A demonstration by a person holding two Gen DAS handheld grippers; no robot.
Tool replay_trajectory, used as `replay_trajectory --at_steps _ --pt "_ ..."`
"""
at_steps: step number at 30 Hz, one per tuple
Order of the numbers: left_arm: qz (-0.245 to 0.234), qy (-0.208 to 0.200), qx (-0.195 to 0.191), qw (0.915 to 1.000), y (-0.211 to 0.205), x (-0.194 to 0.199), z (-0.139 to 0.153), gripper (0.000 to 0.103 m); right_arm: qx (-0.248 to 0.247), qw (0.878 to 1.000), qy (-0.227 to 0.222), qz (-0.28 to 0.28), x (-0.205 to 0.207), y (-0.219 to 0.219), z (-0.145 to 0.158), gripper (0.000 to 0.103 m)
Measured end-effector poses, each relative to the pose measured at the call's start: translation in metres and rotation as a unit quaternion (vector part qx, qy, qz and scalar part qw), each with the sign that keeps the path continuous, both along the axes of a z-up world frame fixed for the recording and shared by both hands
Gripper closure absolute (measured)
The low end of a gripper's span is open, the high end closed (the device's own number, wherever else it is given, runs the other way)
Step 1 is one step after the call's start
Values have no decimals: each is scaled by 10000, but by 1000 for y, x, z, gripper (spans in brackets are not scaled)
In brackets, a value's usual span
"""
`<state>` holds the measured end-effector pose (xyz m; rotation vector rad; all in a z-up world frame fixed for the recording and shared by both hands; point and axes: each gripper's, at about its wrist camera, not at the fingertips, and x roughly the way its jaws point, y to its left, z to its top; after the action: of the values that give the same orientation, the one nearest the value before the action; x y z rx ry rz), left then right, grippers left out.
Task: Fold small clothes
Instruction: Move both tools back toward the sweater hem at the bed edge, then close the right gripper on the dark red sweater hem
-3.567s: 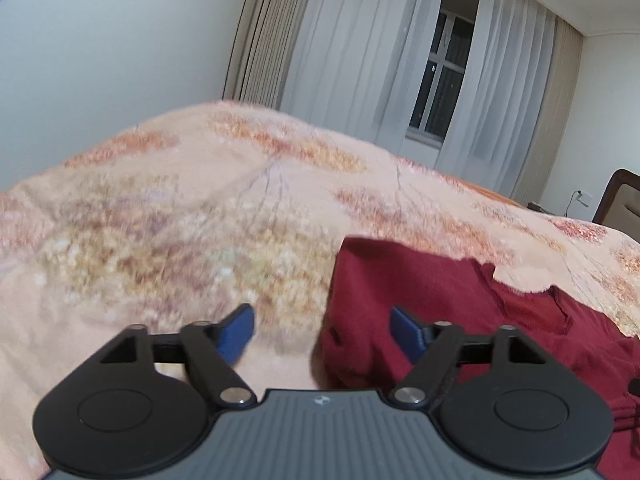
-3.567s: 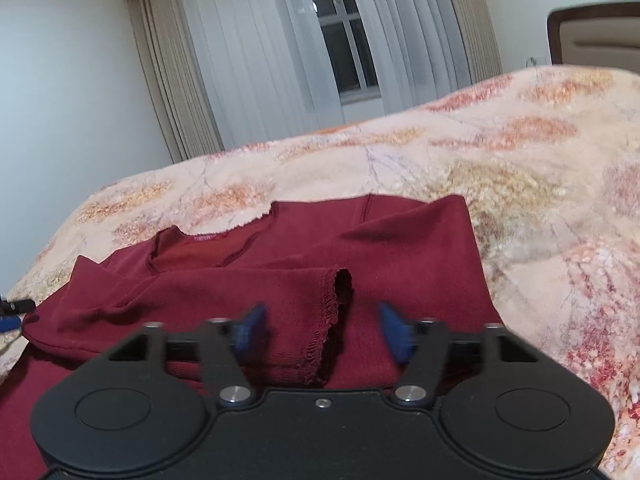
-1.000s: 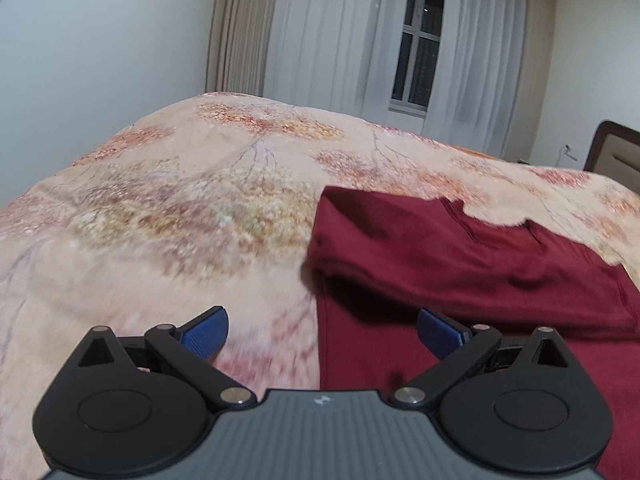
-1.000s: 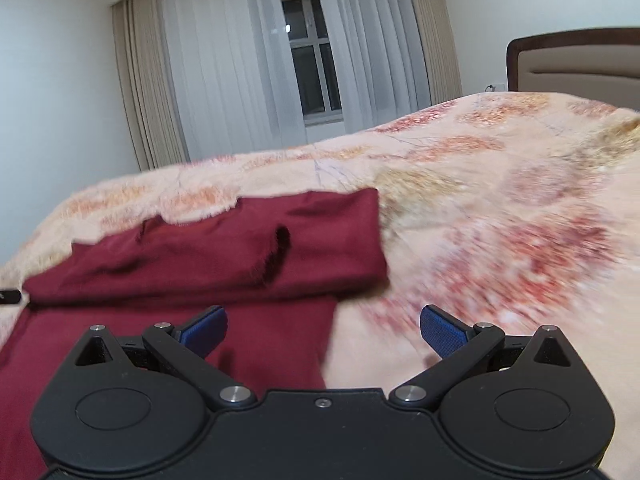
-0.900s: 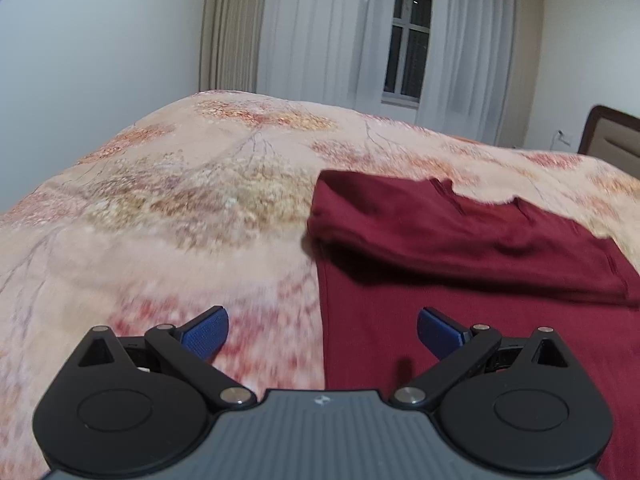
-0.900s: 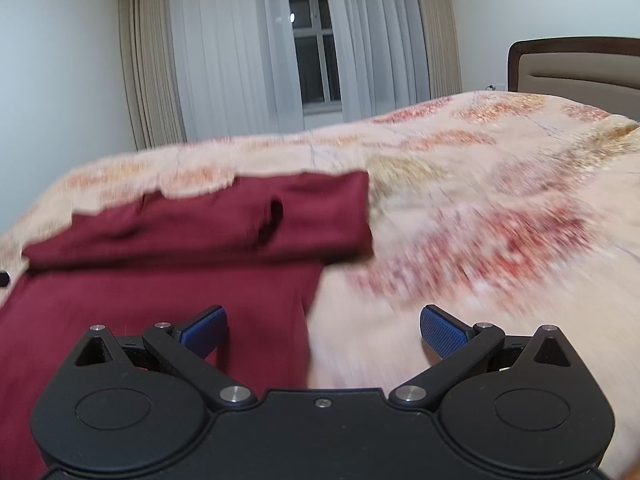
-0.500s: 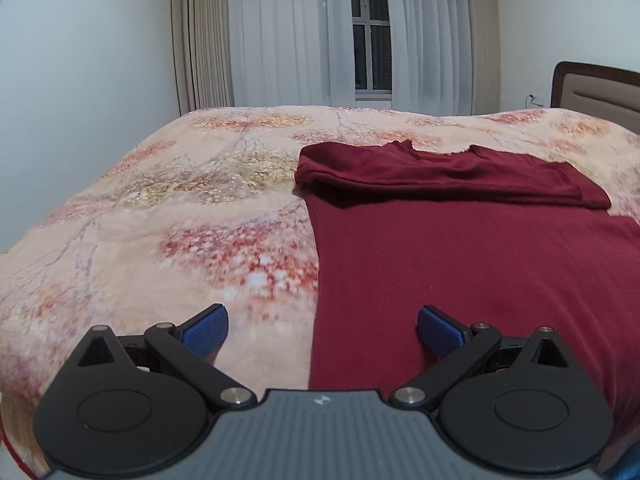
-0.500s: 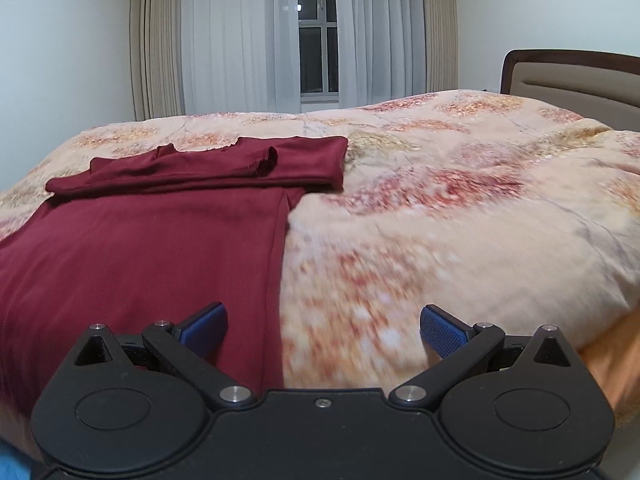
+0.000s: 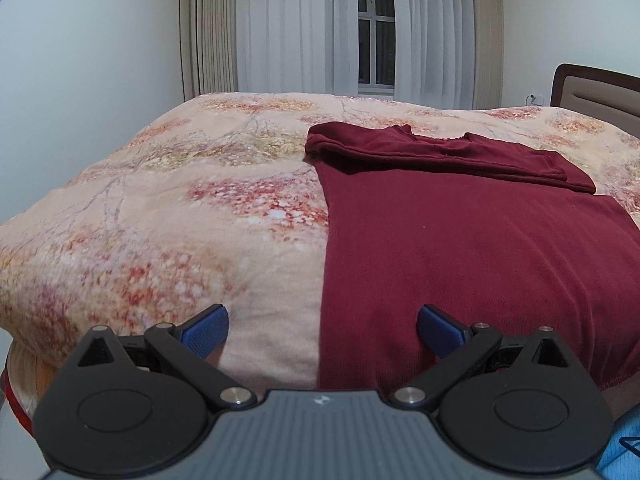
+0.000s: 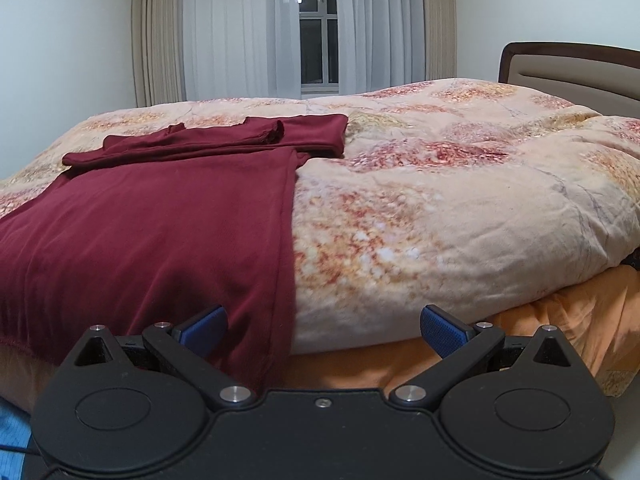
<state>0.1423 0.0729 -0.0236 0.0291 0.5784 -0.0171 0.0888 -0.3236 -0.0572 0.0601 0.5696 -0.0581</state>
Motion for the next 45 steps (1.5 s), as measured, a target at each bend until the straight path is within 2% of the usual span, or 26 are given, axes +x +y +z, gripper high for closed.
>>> replay_trajectory --at_steps 10,14,17,22,27,34,37,39,45 --pt "67 194 -175 9996 6 -16 -8 1 -187 9992 -24 366 -12 15 -6 0" --pt "12 349 -374 9987 8 -19 -12 0 -452 9955 -309 775 -20 28 -4 0" --pt "65 439 -480 9979 9 -20 -13 0 -843 9878 -556 1183 -24 43 -4 1" --pt "-9 399 -406 9984 3 -26 -9 0 -1660 9641 -860 1887 -28 76 -11 1" --pt "-116 401 -380 9984 -4 -34 -6 0 -2683 9278 -990 2397 -29 107 -28 1" --pt "-125 369 -440 9983 -6 -39 -3 0 -3838 8772 -1032 2693 -28 134 -59 1" --pt "-107 382 -458 9982 -5 -39 -3 0 -4243 8570 -1178 2677 -29 141 -70 1" --pt "-94 391 -471 9981 -5 -40 -3 0 -4395 8505 -1287 2586 -28 145 -73 1" --pt "-73 355 -474 9982 -5 -42 -1 0 -4316 8495 -1689 2521 -31 143 -63 2"
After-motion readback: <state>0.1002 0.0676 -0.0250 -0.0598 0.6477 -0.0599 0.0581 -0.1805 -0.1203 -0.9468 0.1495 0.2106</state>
